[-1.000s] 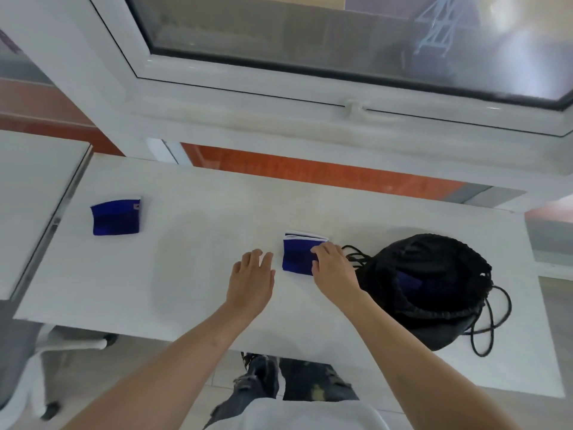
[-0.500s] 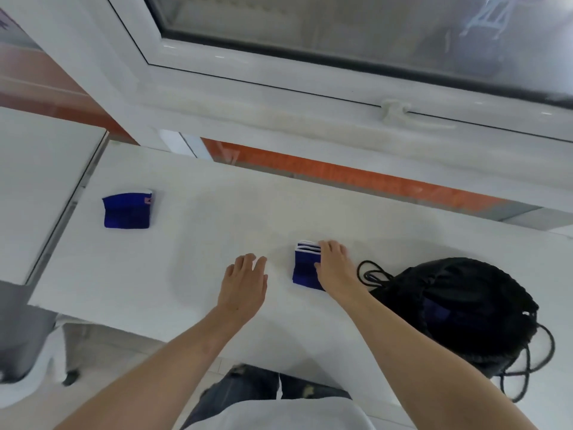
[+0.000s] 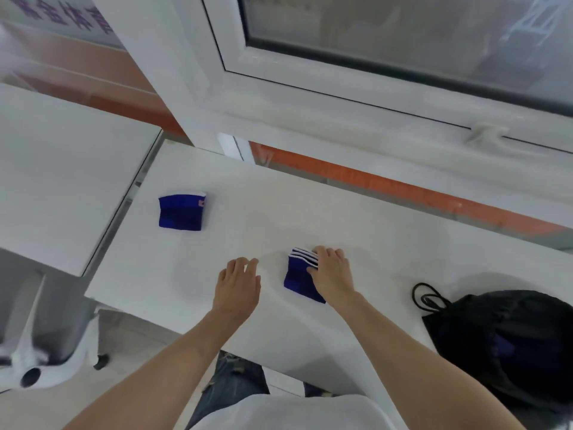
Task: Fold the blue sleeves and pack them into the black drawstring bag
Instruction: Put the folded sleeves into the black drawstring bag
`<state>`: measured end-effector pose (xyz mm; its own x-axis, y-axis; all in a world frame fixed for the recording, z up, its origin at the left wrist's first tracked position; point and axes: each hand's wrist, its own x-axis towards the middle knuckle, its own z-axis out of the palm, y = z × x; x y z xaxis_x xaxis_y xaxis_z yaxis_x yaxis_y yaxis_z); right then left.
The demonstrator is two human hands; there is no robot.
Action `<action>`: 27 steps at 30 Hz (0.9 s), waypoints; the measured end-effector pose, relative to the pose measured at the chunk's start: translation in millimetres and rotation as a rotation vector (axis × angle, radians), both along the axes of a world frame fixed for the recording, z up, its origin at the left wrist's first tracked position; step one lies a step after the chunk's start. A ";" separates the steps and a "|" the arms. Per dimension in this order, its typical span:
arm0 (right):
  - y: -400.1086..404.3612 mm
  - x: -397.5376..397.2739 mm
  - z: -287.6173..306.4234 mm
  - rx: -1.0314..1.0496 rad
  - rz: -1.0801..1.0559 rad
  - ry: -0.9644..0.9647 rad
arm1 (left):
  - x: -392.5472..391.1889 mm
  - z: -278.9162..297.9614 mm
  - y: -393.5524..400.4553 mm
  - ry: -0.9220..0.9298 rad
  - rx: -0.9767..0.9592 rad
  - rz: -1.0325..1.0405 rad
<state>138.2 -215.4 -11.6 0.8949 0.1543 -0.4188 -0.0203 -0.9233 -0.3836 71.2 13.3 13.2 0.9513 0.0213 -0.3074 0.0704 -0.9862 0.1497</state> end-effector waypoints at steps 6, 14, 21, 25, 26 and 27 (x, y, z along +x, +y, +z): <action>85.2 13.9 23.1 0.188 -0.032 -0.078 | 38.1 4.8 93.6 -0.032 -0.037 0.030; 170.4 27.1 46.6 0.261 -0.085 -0.219 | 120.5 10.5 205.1 -0.085 -0.025 -0.055; 188.6 26.2 44.8 0.253 -0.153 -0.245 | 169.6 -17.5 238.0 0.077 0.040 -0.139; 191.6 24.9 43.9 0.249 -0.180 -0.217 | 166.6 -34.2 244.8 0.136 0.097 -0.150; 192.0 24.0 44.1 0.253 -0.194 -0.215 | 162.2 -35.8 242.0 0.142 0.117 -0.137; 192.4 22.4 44.2 0.258 -0.208 -0.215 | 156.3 -36.3 237.6 0.151 0.136 -0.125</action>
<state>160.7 -23.0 32.5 0.9812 0.0358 -0.1899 -0.0912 -0.7805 -0.6185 227.5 250.9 -23.0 0.8928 -0.0429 -0.4485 -0.0422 -0.9990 0.0116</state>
